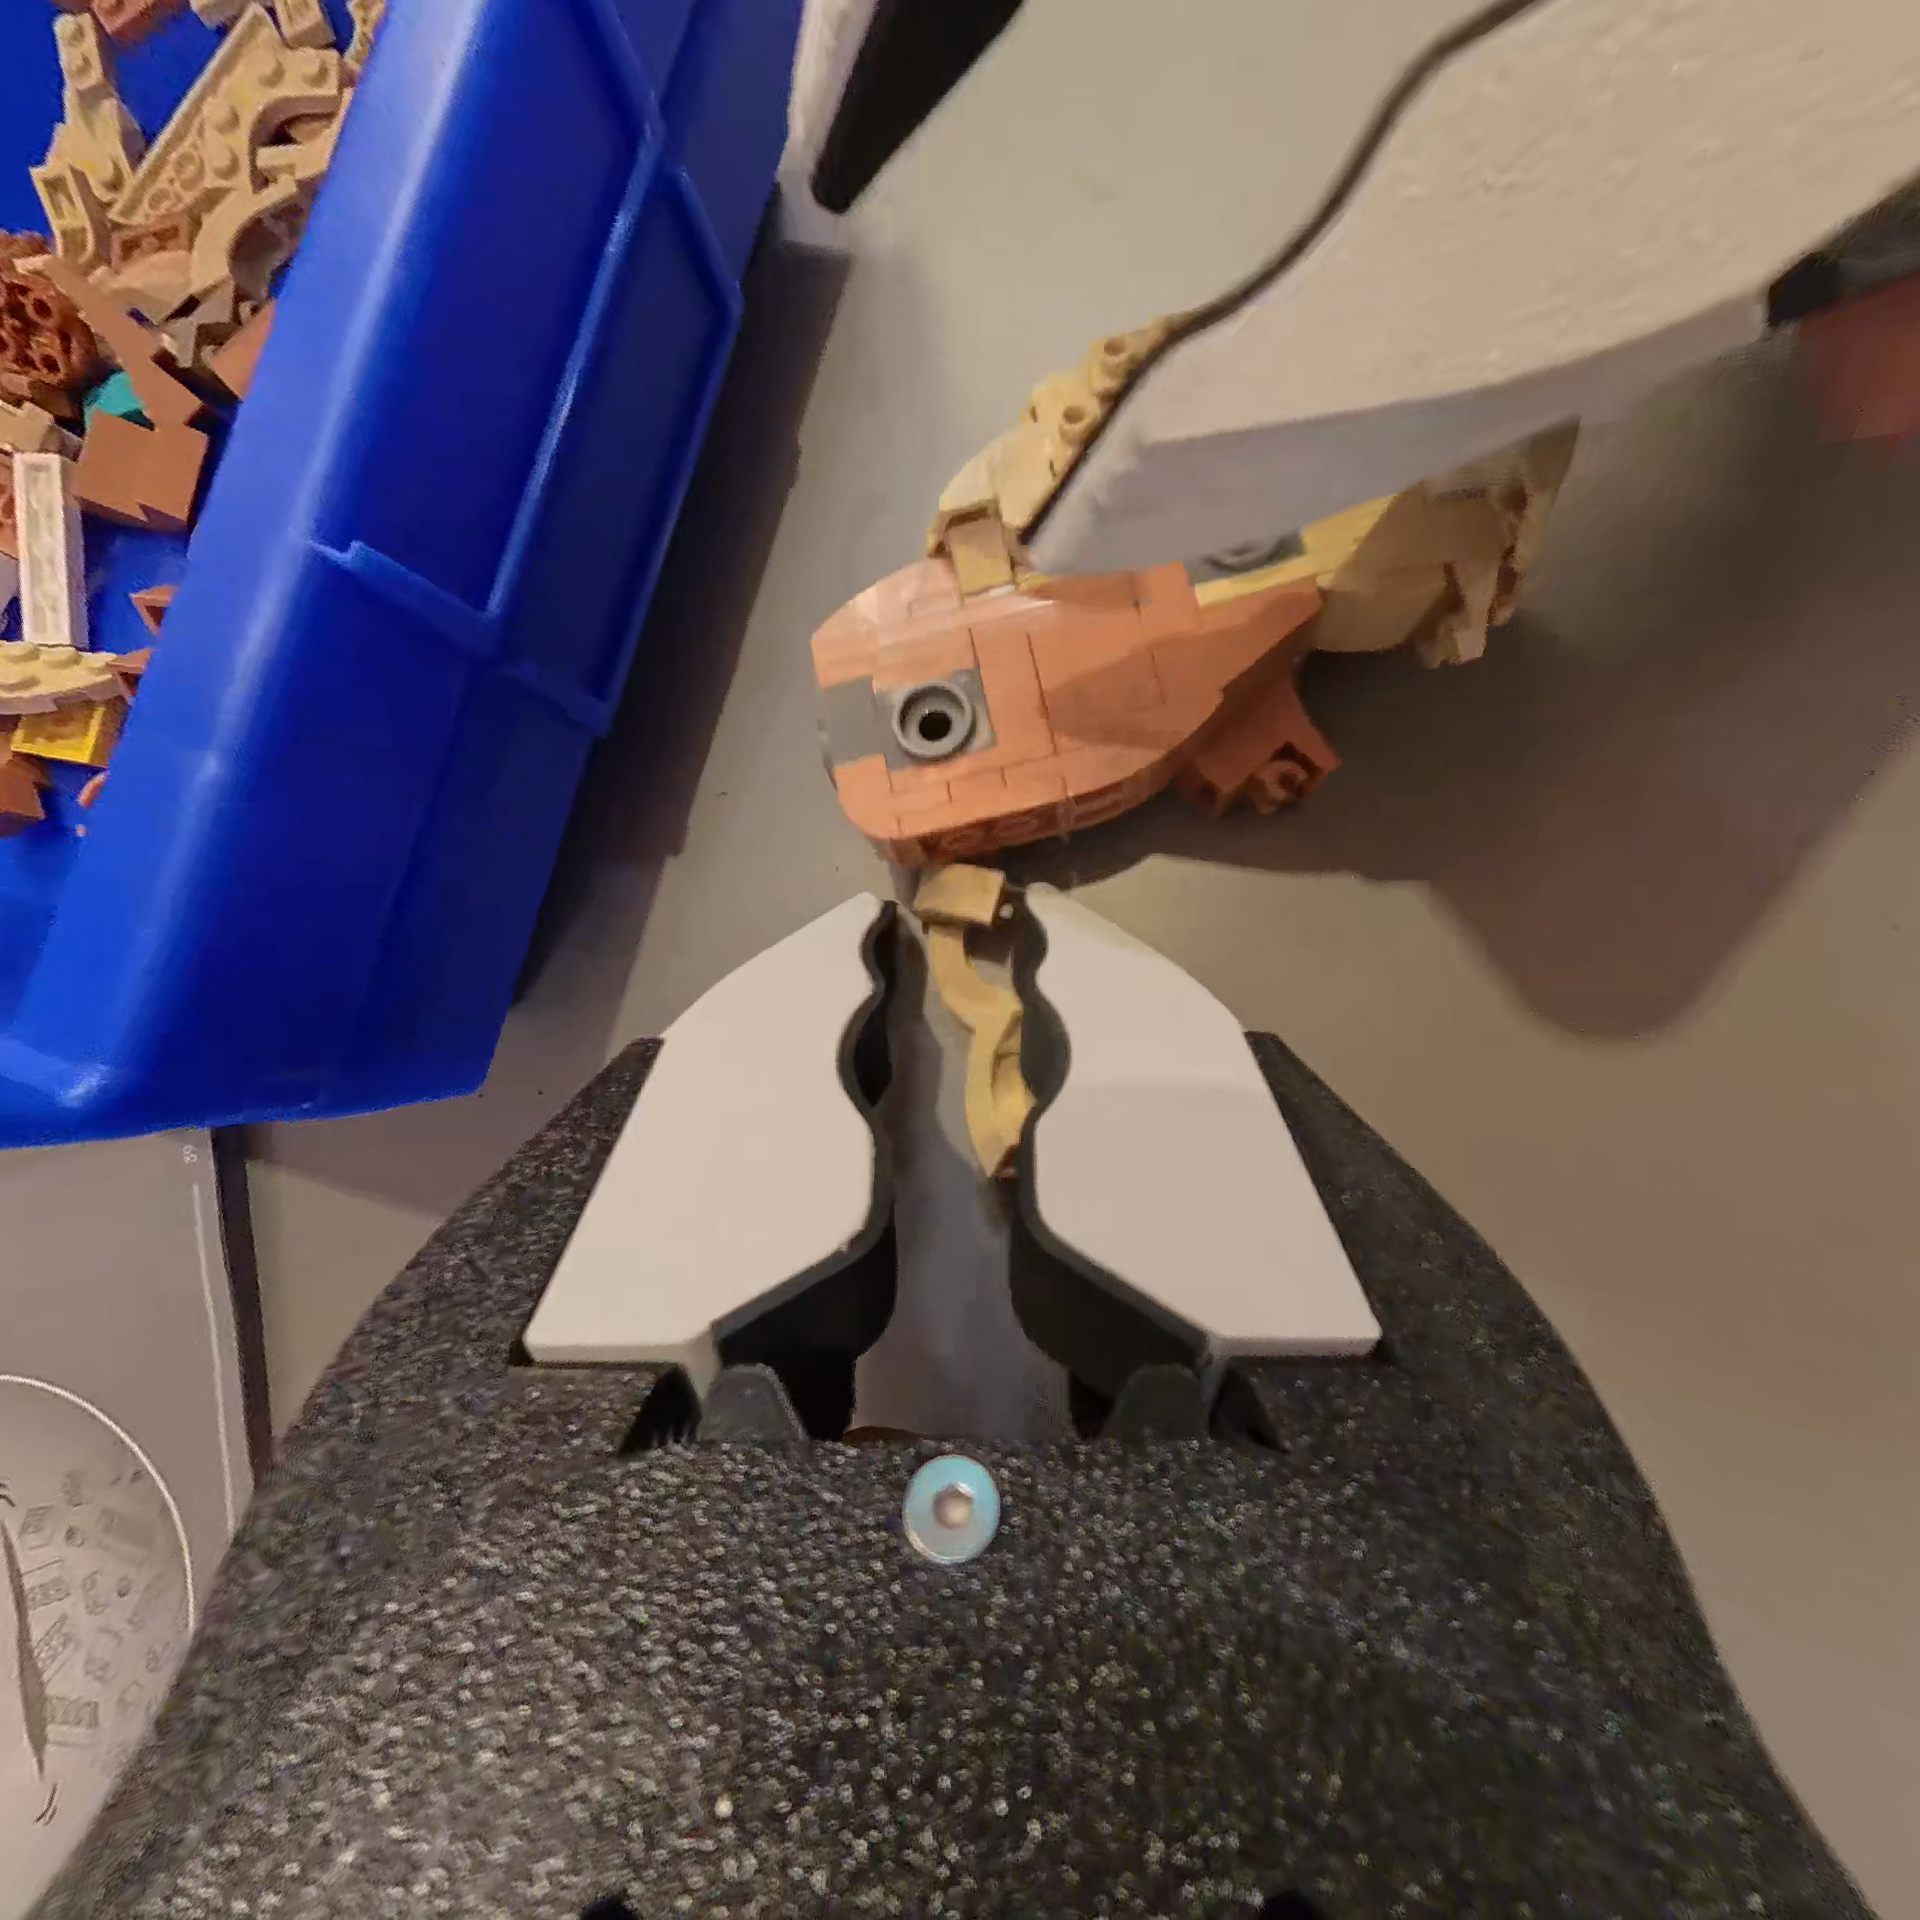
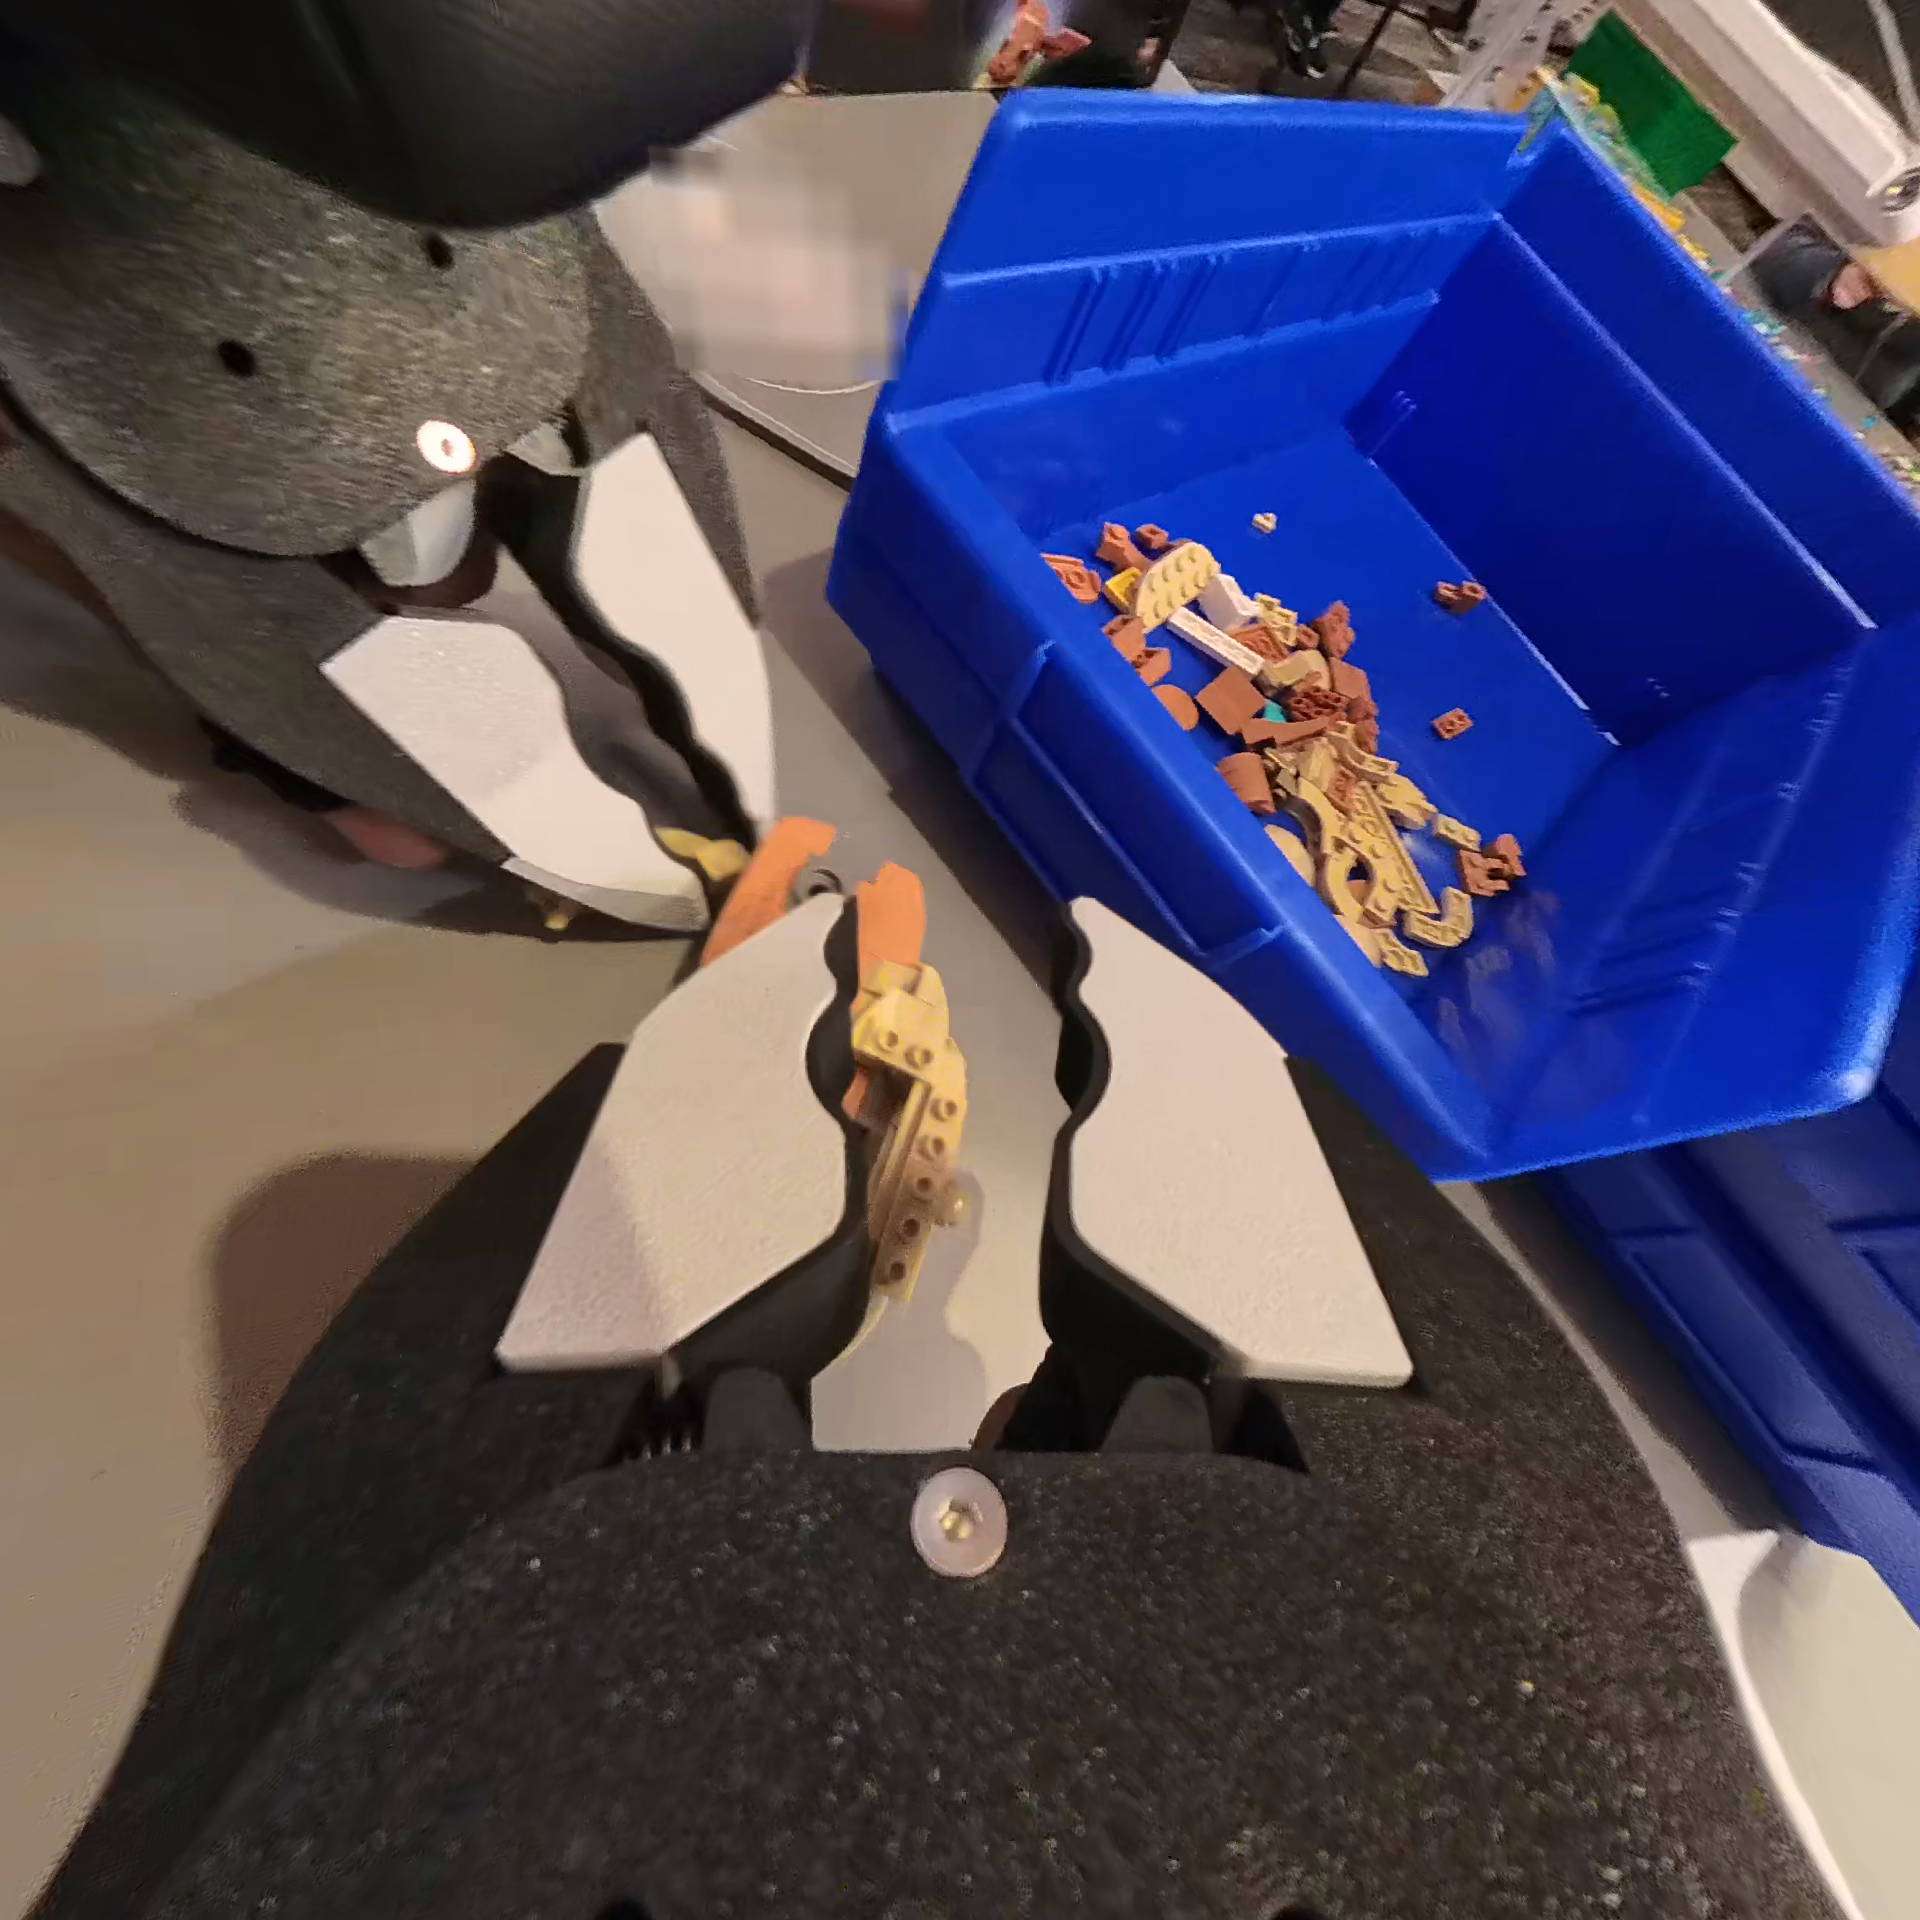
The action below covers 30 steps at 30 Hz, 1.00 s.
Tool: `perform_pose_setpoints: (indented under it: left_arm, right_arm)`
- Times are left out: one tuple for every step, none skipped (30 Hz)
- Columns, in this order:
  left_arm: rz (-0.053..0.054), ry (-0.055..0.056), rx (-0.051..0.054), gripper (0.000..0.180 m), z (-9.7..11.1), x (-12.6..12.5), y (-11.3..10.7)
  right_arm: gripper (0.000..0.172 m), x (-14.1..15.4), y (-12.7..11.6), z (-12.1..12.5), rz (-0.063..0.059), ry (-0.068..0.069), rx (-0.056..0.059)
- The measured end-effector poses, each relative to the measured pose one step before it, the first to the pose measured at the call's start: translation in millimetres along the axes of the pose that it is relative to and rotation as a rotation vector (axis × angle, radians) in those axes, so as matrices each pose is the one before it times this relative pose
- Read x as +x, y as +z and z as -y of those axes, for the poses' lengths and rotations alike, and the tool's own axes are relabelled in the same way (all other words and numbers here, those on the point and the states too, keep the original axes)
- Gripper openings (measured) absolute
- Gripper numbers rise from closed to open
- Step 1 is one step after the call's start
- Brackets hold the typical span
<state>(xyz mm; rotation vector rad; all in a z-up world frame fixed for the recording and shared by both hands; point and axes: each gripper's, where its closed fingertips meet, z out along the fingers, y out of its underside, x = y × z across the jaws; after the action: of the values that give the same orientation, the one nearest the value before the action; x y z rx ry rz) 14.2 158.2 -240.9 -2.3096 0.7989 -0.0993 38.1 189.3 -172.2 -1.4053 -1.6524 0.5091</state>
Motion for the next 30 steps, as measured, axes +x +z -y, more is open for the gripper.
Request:
perform_pose_setpoints:
  left_arm:
    - [0.0050,0.0042,0.0025,0.016,0.35,0.38,0.60]
    - [0.0056,0.0006,0.0023,0.016,0.26,-0.17,0.28]
    - [0.0016,0.0022,0.0009,0.016,-0.01,-0.01,0.02]
    - [0.0045,0.0077,0.0021,0.016,0.04,-0.63,-0.16]
    - [0.0100,0.0041,0.0016,0.016,-0.18,-1.60,-0.21]
    - [0.0059,0.0039,0.0039,0.016,-0.12,-1.34,-0.58]
    - [-0.0017,0.0054,0.0127,0.016,0.91,-0.77,-1.46]
    - [-0.0065,0.0046,0.0238,0.016,2.39,-0.53,-2.74]
    - [-0.0115,0.0034,0.0300,0.016,3.27,-0.48,-4.12]
    - [-0.0162,0.0060,0.0353,0.016,4.06,-0.09,-5.27]
    - [-0.0163,0.0046,0.0406,0.016,4.37,-0.52,-6.20]
    - [-0.0192,-0.0075,0.0390,0.016,4.07,-0.90,-6.47]
    - [-0.0310,-0.0196,0.0373,0.016,3.76,-0.08,-6.51]
    - [-0.0400,-0.0289,0.0470,0.015,5.32,0.80,-6.54]
    - [-0.0507,-0.0369,0.0600,0.015,7.30,2.14,-6.61]
    - [-0.0570,-0.0448,0.0657,0.015,8.69,3.31,-6.26]
    - [-0.0559,-0.0467,0.0631,0.015,8.65,3.79,-5.37]
    - [-0.0525,-0.0409,0.0580,0.015,7.94,4.11,-4.28]
    - [-0.0416,-0.0314,0.0503,0.015,6.98,3.65,-3.16]
    - [-0.0293,-0.0218,0.0440,0.015,5.98,2.82,-2.04]
    - [-0.0275,-0.0159,0.0381,0.015,5.04,3.19,-1.10]
    - [-0.0284,-0.0118,0.0372,0.015,4.80,3.77,-0.56]
    - [-0.0257,-0.0076,0.0427,0.015,5.59,3.72,-0.20]
    - [-0.0239,-0.0039,0.0500,0.015,6.49,3.69,-0.35]
    - [-0.0196,-0.0033,0.0529,0.015,6.75,3.15,-0.18]
    - [-0.0140,-0.0019,0.0504,0.015,6.10,2.33,-0.16]
    - [-0.0026,0.0008,0.0494,0.015,5.61,0.73,-0.14]
    - [0.0051,0.0007,0.0432,0.015,4.61,-0.62,-0.24]
    - [0.0009,0.0003,0.0329,0.015,3.15,-0.08,-0.05]
    - [0.0011,-0.0001,0.0250,0.015,2.07,-0.17,0.15]
  right_arm:
    - [0.035,3.78,-0.10,-1.31,-0.0227,-0.0072,-0.0077]
    - [0.035,3.64,-0.10,-1.33,-0.0219,-0.0086,-0.0070]
    - [0.035,3.74,-0.04,-1.40,-0.0229,-0.0089,-0.0070]
    - [0.035,3.72,-0.05,-1.34,-0.0232,-0.0098,-0.0068]
    - [0.035,3.06,-0.14,-1.16,-0.0209,-0.0117,-0.0055]
    - [0.035,1.92,-0.20,-0.68,-0.0146,-0.0114,-0.0029]
    - [0.035,0.24,-0.48,0.46,-0.0050,-0.0092,0.0030]
    - [0.035,-0.71,-1.06,2.04,0.0017,-0.0068,0.0110]
    - [0.034,-1.19,-1.61,3.76,0.0039,-0.0074,0.0191]
    - [0.034,-1.87,-2.25,5.16,0.0068,-0.0113,0.0274]
    - [0.035,-2.96,-2.55,5.88,0.0113,-0.0121,0.0310]
    - [0.035,-3.62,-2.06,5.26,0.0154,-0.0087,0.0265]
    - [0.035,-4.29,-1.29,3.93,0.0190,-0.0100,0.0190]
    - [0.034,-4.52,-0.31,2.25,0.0178,-0.0148,0.0096]
    - [0.034,-3.29,1.05,-0.47,0.0095,-0.0134,-0.0058]
    - [0.034,-0.89,2.11,-2.91,-0.0041,-0.0094,-0.0209]
    - [0.034,1.37,2.48,-4.33,-0.0174,-0.0113,-0.0273]
    - [0.034,2.14,1.92,-3.49,-0.0212,-0.0160,-0.0211]
    - [0.035,1.62,0.77,-0.77,-0.0169,-0.0146,-0.0036]
    - [0.035,1.46,-0.61,2.74,-0.0153,-0.0044,0.0170]
    - [0.035,1.68,-1.53,5.96,-0.0155,0.0061,0.0337]
    - [0.035,1.03,-1.94,7.80,-0.0136,0.0086,0.0432]
    - [0.034,0.55,-2.09,8.94,-0.0148,0.0020,0.0488]
    - [0.035,0.27,-1.93,9.50,-0.0191,-0.0084,0.0520]
    - [0.035,-0.28,-1.75,9.15,-0.0201,-0.0136,0.0495]
    - [0.034,-1.33,-1.04,7.80,-0.0139,-0.0105,0.0415]
    - [0.036,-1.70,-0.54,6.71,-0.0113,-0.0055,0.0358]
    - [0.036,-0.88,-0.22,5.91,-0.0158,-0.0040,0.0318]
    - [0.037,-0.35,-0.03,4.80,-0.0168,-0.0041,0.0251]
    - [0.038,0.05,0.08,3.98,-0.0174,-0.0042,0.0208]
